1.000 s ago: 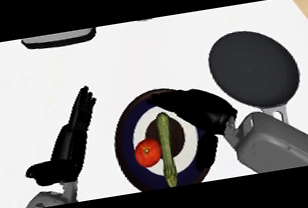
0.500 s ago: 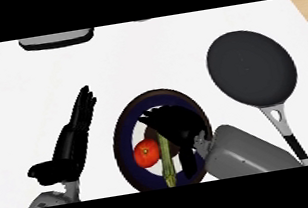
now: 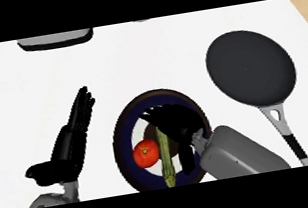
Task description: Pick the squash from the plate and place it in the pan
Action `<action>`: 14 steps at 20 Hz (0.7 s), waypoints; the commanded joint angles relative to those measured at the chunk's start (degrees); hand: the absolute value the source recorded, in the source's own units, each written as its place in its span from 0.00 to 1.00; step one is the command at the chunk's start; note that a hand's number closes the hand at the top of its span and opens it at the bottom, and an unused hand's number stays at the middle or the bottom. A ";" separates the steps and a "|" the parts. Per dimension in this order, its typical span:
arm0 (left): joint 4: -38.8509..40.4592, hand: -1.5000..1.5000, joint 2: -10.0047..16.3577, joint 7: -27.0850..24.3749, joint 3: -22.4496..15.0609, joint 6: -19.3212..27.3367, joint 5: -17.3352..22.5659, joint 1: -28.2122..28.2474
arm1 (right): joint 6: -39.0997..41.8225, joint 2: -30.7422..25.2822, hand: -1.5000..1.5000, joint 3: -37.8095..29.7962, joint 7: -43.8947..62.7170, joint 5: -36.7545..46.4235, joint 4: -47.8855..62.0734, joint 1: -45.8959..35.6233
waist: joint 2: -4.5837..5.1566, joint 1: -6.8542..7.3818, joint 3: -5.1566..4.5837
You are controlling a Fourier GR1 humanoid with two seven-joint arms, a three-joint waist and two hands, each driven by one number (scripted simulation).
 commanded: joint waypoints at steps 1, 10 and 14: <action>-2.60 0.50 -0.05 1.85 1.22 -1.12 -1.31 1.14 | 2.48 3.99 0.00 -2.02 3.14 2.30 -3.51 2.96 | -0.06 -0.11 0.00; 2.26 0.50 -2.00 -1.34 4.74 -4.66 -2.24 0.46 | -2.86 6.75 0.00 -2.03 -3.97 10.48 6.65 6.15 | 0.01 -0.03 0.00; -1.51 0.50 -3.09 -0.11 3.53 -4.21 -3.70 2.56 | -1.96 6.79 0.00 -4.45 -5.81 10.90 12.77 3.46 | 0.01 0.13 0.00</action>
